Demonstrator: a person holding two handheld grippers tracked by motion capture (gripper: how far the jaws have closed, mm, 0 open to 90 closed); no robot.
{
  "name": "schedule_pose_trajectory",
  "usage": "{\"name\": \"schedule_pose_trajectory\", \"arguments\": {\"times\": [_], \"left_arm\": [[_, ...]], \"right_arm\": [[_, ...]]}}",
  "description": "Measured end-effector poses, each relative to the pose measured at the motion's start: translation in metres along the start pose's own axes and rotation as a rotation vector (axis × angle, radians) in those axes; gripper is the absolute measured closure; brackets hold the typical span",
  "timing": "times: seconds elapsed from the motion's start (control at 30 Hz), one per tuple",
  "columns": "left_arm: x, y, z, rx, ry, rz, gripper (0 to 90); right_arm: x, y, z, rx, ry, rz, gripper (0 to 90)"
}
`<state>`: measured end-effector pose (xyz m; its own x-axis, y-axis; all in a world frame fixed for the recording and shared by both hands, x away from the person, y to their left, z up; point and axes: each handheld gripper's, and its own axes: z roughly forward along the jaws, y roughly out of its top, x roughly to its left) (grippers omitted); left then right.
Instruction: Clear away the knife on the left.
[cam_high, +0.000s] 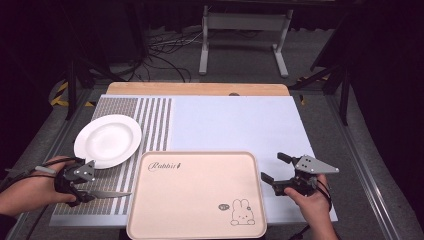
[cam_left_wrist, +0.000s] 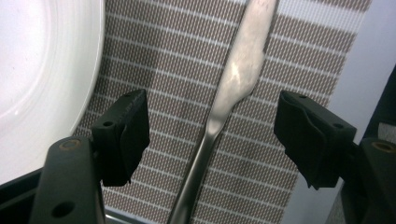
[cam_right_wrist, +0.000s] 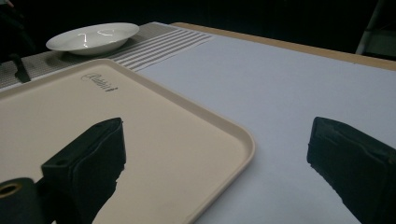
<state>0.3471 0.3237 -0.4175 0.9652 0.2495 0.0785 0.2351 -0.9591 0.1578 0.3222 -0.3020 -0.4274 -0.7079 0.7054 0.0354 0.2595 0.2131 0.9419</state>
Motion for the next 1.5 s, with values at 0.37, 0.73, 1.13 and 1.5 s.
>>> {"name": "schedule_pose_trajectory", "arguments": {"times": [0.37, 0.73, 1.13, 1.5], "left_arm": [[0.009, -0.008, 0.009, 0.093, -0.033, 0.043, 40.9], [0.011, -0.008, 0.013, 0.179, -0.046, 0.139, 66.6], [0.009, -0.006, 0.014, 0.187, -0.077, 0.223, 77.2], [0.007, -0.004, 0.014, 0.205, -0.065, 0.225, 79.8]], "right_arm": [[0.001, 0.0, 0.001, 0.001, 0.017, -0.008, 4.9], [0.002, 0.0, 0.001, -0.005, 0.036, -0.023, 5.3], [0.002, -0.001, 0.001, -0.011, 0.048, -0.02, 5.1], [0.003, -0.001, 0.001, -0.009, 0.054, -0.029, 5.1]]}}
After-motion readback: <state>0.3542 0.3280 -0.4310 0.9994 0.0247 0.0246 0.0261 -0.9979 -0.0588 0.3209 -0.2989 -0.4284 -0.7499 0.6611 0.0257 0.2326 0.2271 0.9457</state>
